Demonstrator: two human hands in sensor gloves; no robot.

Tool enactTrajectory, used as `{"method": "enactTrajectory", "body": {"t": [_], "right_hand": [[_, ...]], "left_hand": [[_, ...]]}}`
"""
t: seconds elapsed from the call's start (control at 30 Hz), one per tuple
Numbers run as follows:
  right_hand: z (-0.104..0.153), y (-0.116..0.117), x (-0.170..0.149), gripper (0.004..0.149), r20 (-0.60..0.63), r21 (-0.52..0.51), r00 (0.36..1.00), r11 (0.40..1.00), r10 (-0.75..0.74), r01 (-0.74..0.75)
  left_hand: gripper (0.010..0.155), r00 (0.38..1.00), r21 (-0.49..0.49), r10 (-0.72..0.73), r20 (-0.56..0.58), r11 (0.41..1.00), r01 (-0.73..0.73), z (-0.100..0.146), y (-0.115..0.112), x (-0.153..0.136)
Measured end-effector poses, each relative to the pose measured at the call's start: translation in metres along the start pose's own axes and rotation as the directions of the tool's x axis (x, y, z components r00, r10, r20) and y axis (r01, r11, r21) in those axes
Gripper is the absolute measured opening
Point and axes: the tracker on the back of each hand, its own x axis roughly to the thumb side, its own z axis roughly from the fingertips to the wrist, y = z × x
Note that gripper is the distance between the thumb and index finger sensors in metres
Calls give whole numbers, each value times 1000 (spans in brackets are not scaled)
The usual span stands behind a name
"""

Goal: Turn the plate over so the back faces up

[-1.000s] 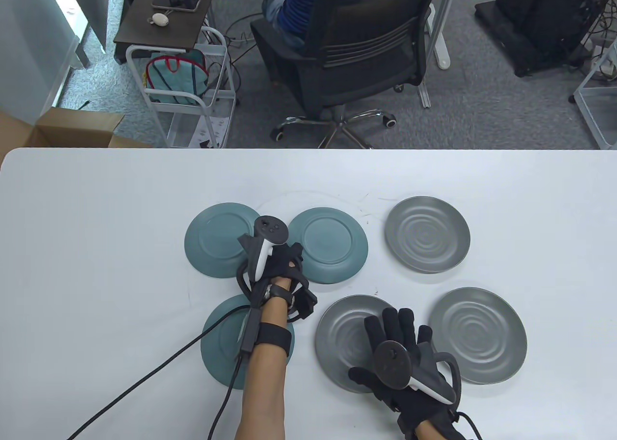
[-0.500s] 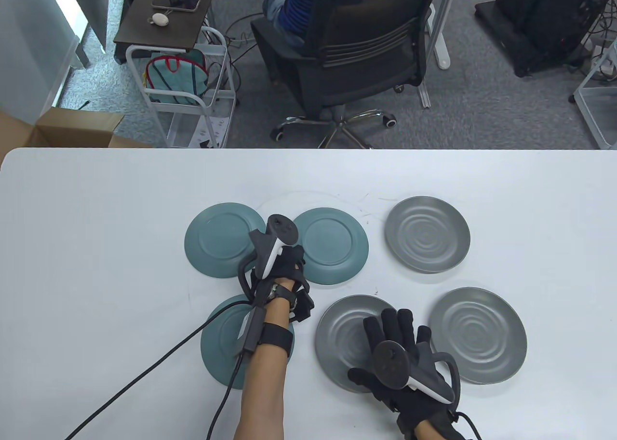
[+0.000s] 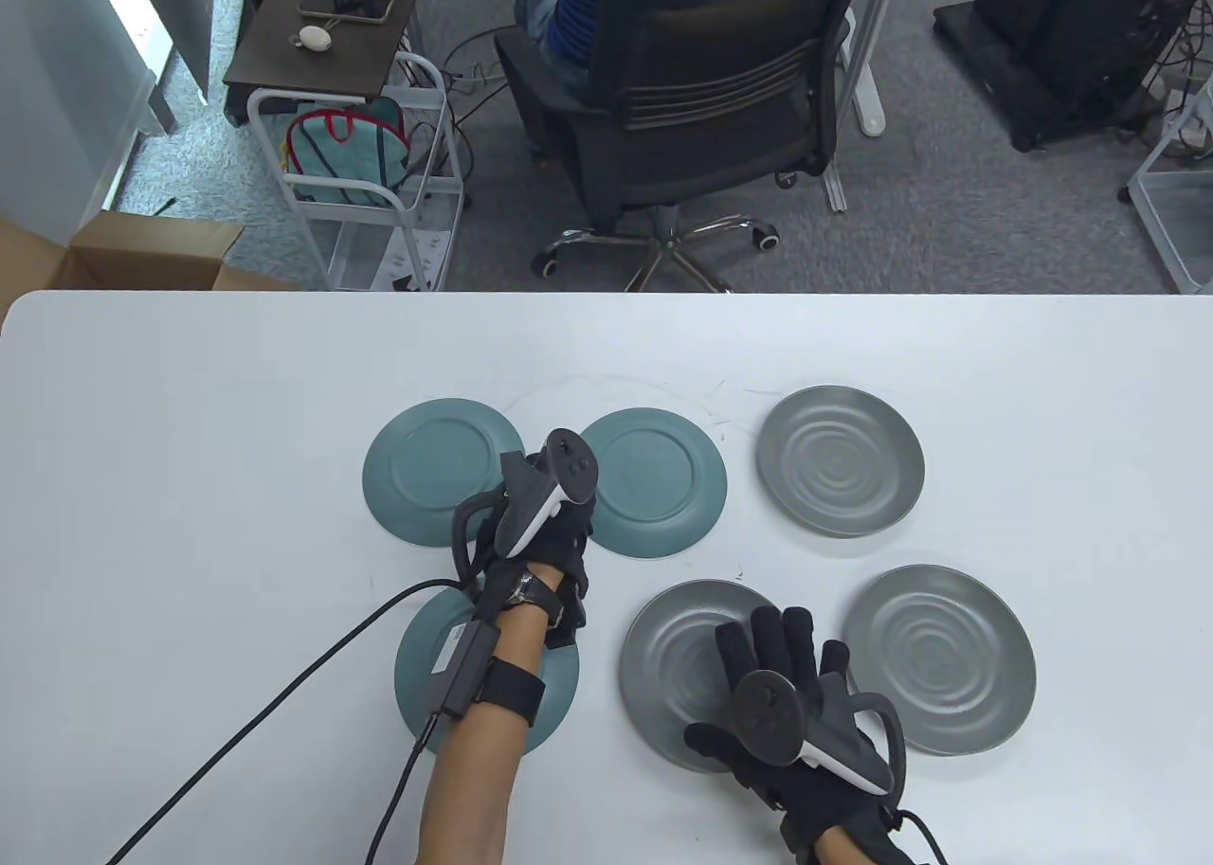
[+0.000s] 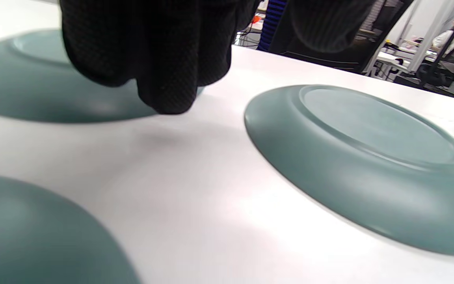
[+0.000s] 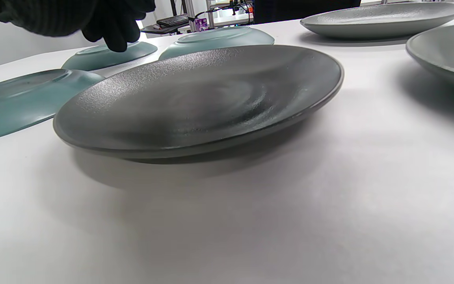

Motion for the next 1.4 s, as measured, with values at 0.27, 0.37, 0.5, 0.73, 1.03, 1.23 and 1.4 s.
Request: {"method": "enactTrajectory", "body": {"t": [0.27, 0.37, 0.5, 0.73, 1.03, 1.23, 1.4], "right_hand": [[1, -2, -5, 95, -18, -19, 1000, 1000, 2, -3], [1, -3, -8, 95, -28, -20, 1000, 1000, -8, 8], [1, -3, -8, 95, -33, -24, 999, 1000, 0, -1], [-1, 0, -3, 95, -26, -13, 999, 999, 38, -38], [-3, 4, 1, 95, -43, 2, 996, 997, 75, -75], [-5, 1, -1, 95, -62, -2, 996, 997, 71, -71], [-10, 3, 2, 95, -69, 15, 992, 995, 102, -101]], "left_hand": [[88, 981, 85, -167, 102, 984, 159, 39, 12, -35], [89, 974, 125, -190, 122, 977, 175, 54, 14, -56], [91, 969, 135, -208, 132, 972, 191, 74, 11, -83], [92, 950, 142, -283, 134, 954, 264, 105, -9, -123], [93, 948, 91, -296, 119, 954, 287, 124, -33, -165], [93, 953, 81, -289, 95, 956, 281, 124, -44, -185], [92, 957, 58, -273, 95, 962, 268, 121, -48, -192]]}}
